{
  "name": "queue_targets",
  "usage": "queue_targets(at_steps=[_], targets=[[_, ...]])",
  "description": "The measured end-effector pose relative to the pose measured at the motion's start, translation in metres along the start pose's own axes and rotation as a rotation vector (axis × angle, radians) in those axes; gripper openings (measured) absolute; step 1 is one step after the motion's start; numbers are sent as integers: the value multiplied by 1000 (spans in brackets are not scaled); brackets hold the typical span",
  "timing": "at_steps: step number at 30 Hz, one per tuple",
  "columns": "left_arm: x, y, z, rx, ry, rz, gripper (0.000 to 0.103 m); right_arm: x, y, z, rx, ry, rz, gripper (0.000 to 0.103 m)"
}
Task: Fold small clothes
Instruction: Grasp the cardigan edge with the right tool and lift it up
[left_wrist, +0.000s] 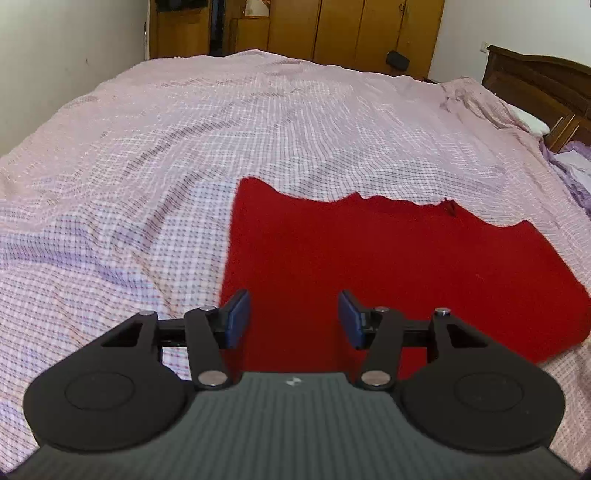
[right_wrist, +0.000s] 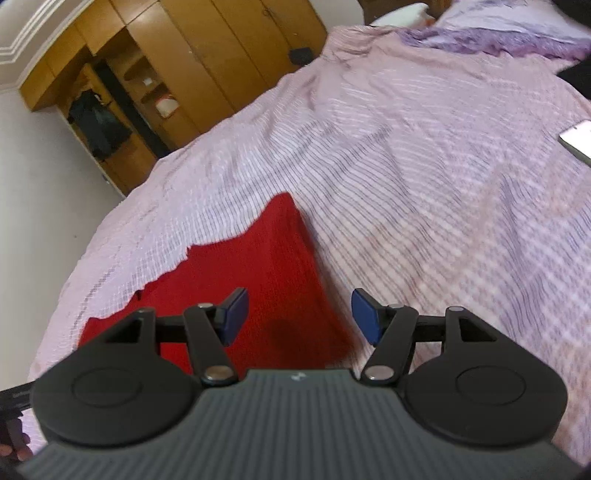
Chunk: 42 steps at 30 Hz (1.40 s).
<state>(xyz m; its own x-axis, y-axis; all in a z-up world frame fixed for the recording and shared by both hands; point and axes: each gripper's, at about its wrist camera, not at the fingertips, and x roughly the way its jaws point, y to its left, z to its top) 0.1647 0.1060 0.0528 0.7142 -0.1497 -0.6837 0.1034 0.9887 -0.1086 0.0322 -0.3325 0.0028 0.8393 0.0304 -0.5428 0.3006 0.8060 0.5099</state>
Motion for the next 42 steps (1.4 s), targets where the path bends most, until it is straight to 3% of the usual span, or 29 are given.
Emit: queue_targets(at_steps=[4, 8, 12, 19, 32, 38, 42], targets=[[0, -6, -1, 4, 9, -3, 59, -1, -4, -14, 54, 27, -3, 72], [-1, -11, -3, 1, 15, -4, 59, 1, -6, -27, 136, 73, 57, 72], [2, -17, -6, 24, 23, -2, 59, 12, 0, -34, 159, 65, 107, 72], [5, -23, -8, 33, 30, -2, 59, 34, -4, -37, 237, 7, 134, 74], [12, -28, -4, 39, 47, 18, 59, 50, 0, -37, 263, -57, 149, 75], [7, -40, -6, 48, 58, -26, 59, 58, -6, -35, 363, -98, 179, 76], [20, -51, -7, 73, 105, 4, 61, 68, -2, -31, 368, -125, 158, 76]])
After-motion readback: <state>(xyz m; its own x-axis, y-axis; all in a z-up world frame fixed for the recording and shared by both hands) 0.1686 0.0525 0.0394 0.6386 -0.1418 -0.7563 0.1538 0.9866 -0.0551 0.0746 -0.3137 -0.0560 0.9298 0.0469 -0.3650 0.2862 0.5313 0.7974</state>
